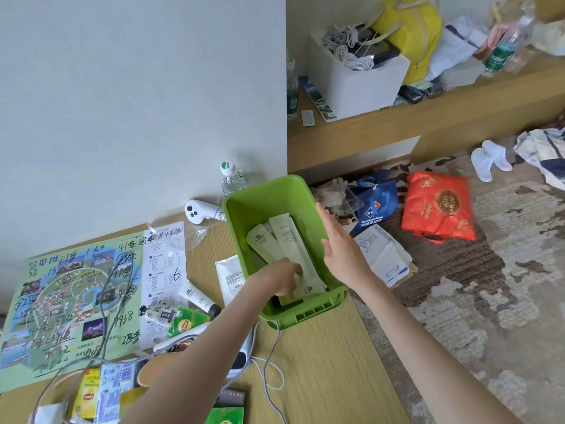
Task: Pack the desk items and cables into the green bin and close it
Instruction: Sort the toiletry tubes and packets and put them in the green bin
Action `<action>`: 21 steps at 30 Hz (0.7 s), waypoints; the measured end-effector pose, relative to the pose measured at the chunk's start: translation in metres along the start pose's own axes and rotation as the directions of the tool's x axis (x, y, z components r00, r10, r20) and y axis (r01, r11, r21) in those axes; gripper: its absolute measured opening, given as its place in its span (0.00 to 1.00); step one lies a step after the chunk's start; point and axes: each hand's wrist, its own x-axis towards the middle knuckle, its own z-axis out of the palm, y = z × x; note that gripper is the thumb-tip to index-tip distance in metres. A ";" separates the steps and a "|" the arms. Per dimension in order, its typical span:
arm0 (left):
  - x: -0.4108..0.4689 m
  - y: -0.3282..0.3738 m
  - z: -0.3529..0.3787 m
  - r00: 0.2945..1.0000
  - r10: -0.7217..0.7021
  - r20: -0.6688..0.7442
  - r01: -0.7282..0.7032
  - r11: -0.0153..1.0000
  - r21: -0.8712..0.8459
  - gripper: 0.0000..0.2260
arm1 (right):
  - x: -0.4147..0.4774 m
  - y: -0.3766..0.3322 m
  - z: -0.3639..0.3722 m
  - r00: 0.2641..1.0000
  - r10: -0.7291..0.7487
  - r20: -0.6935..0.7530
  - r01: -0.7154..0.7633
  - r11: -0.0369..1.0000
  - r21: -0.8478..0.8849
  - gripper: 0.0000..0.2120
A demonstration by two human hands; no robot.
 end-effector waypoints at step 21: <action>-0.077 -0.141 0.032 0.688 -0.332 -0.645 0.063 0.913 -0.403 0.09 | -0.039 -0.089 0.033 0.963 -0.247 -0.111 0.227 0.960 -0.163 0.16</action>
